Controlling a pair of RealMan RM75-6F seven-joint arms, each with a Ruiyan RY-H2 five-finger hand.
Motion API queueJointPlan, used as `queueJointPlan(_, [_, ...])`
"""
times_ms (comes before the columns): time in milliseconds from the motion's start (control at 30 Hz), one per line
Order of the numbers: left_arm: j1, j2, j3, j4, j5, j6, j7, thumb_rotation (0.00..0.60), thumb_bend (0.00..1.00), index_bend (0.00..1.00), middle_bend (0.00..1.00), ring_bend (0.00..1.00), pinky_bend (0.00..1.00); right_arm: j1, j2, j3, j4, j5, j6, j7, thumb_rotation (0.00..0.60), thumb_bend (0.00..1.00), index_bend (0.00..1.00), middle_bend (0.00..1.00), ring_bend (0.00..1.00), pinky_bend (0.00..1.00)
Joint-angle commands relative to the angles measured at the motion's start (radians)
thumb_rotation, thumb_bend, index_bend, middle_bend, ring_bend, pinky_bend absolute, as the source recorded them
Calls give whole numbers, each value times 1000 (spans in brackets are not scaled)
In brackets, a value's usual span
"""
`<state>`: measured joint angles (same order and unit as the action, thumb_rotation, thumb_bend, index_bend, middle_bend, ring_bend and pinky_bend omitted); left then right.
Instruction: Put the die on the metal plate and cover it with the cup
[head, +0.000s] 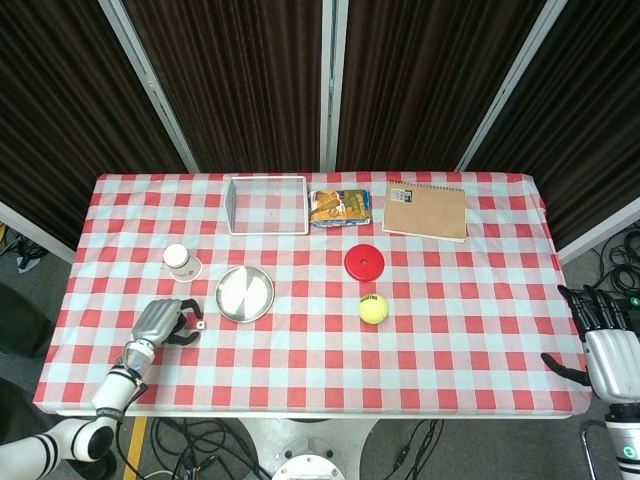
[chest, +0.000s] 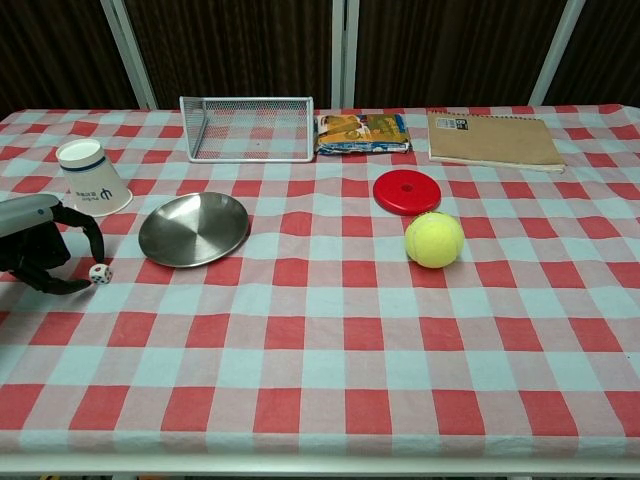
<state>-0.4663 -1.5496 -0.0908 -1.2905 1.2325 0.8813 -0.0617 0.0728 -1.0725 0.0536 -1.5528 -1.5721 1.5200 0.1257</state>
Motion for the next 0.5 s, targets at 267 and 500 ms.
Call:
queueJointPlan(267, [-7,-39,0,45,8,5,-29,600,356,537,979,943,1000,-1,-2,-3,7,5,-3,9,600,30,15,157,0,75])
queueJointPlan(500, [-24,-22,-27,20,32,33,-53,600,394,553,979,944,1000,-3,2,-3,3,2,3,3,600,30,15,157,0,76])
